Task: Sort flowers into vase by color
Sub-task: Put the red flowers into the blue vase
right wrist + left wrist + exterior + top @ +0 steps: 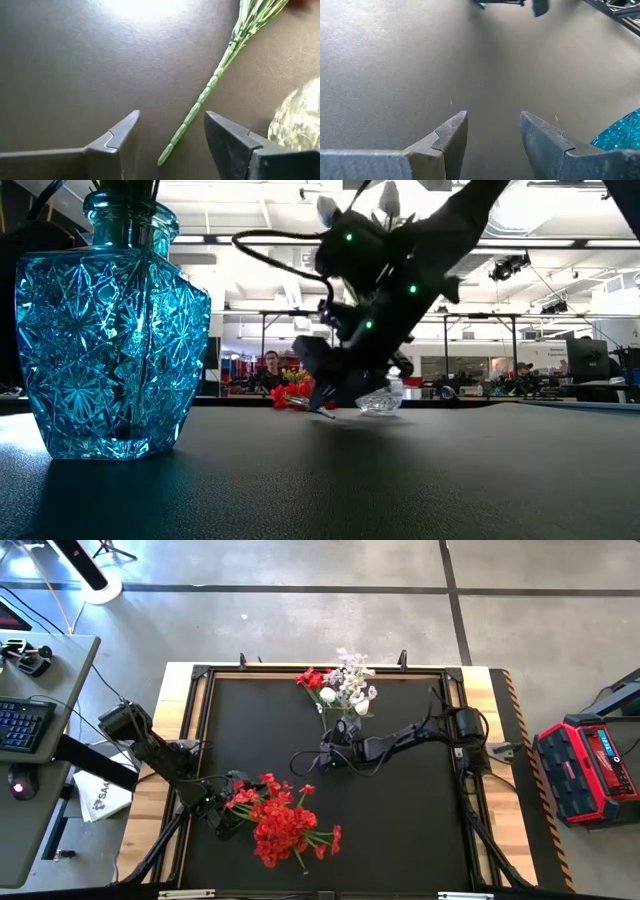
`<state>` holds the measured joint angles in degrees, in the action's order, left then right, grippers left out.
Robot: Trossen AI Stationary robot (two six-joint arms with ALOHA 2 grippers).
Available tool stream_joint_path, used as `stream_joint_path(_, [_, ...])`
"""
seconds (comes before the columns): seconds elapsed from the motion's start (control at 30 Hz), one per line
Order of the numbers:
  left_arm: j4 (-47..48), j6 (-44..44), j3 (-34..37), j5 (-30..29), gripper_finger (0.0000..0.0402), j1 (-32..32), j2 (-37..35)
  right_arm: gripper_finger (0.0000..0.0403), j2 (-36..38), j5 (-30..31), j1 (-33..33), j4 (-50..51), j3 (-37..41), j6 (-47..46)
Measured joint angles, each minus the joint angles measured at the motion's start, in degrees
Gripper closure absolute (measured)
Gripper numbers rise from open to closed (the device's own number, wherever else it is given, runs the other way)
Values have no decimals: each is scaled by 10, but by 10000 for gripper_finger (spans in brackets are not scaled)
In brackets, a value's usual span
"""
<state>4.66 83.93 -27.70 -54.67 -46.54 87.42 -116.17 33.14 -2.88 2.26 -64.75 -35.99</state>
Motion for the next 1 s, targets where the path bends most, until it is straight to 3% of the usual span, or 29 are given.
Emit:
stream_joint_path(0.17, [-1, -1, 0, 0, 234, 0, 0, 254, -19, -2, 2, -8, 0, -2])
stream_joint_path(0.47, [-1, -1, 0, 0, 234, 0, 0, 393, -25, -10, -22, -4, -2, -12])
stream_joint_path(0.67, [-1, -1, 0, 0, 234, 0, 0, 399, -18, -6, -55, 52, -3, -30])
stream_joint_path(0.87, [-1, -1, 0, 0, 234, 0, 0, 402, 25, -24, -116, 196, -1, -96])
stream_joint_path(1.0, [-1, -1, 0, 0, 234, 0, 0, 401, 56, -87, -169, 301, 0, -178])
